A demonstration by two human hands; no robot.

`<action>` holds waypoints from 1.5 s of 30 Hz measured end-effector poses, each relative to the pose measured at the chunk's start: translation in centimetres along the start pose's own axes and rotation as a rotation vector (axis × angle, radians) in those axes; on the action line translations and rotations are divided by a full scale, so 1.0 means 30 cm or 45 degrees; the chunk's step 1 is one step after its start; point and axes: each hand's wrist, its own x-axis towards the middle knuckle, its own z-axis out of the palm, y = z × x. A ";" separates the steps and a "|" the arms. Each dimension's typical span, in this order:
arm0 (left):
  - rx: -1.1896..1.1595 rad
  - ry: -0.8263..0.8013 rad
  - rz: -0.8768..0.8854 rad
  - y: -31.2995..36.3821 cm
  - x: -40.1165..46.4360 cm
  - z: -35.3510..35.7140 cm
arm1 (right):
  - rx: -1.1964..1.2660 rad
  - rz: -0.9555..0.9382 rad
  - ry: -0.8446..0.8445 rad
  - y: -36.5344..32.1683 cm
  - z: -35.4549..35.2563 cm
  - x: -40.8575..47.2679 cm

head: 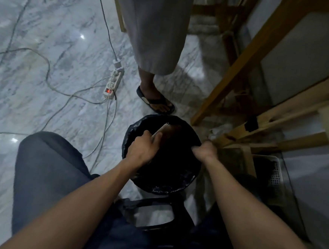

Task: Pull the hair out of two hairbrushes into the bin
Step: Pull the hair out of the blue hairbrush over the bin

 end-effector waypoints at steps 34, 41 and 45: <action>0.166 0.132 0.156 0.033 -0.160 -0.339 | 0.113 -0.325 0.325 -0.093 -0.239 -0.248; 0.272 0.264 0.369 0.091 -0.204 -0.320 | 0.223 -0.652 -0.019 -0.161 -0.213 -0.390; 0.304 0.273 0.422 0.124 -0.214 -0.320 | 0.215 -0.823 -0.029 -0.175 -0.195 -0.407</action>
